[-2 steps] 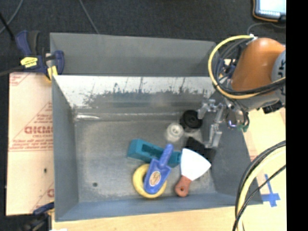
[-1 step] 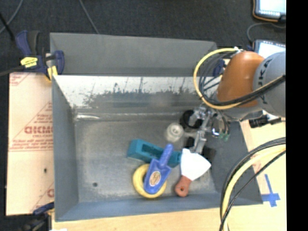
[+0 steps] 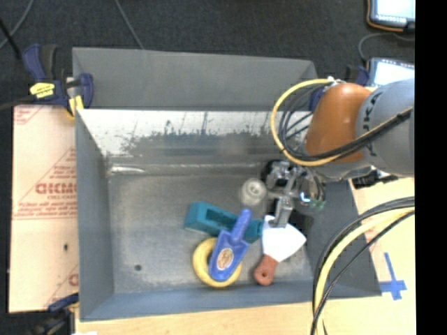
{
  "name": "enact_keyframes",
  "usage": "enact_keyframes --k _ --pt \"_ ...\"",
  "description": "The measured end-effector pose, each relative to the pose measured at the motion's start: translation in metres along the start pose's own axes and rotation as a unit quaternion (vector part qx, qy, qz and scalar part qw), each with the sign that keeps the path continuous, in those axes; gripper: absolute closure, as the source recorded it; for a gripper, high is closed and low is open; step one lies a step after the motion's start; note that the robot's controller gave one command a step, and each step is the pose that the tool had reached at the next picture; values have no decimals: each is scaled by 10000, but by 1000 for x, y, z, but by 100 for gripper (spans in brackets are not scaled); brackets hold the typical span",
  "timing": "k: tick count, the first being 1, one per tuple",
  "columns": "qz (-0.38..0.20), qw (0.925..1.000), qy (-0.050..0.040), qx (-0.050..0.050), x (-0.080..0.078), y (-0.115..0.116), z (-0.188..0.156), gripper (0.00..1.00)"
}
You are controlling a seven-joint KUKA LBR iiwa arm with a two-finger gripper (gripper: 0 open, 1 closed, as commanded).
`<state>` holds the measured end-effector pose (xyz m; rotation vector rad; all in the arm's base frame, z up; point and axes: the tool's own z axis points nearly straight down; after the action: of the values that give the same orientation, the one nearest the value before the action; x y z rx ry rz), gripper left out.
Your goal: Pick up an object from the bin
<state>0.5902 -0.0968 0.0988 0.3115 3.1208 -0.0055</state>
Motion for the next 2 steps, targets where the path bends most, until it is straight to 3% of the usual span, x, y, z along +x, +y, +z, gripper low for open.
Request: enact_keyframes --k 1,2 --pt "-193 9998 -9 -13 -1 -2 8 0" --pt "1140 9935 -11 -12 -5 10 5 0"
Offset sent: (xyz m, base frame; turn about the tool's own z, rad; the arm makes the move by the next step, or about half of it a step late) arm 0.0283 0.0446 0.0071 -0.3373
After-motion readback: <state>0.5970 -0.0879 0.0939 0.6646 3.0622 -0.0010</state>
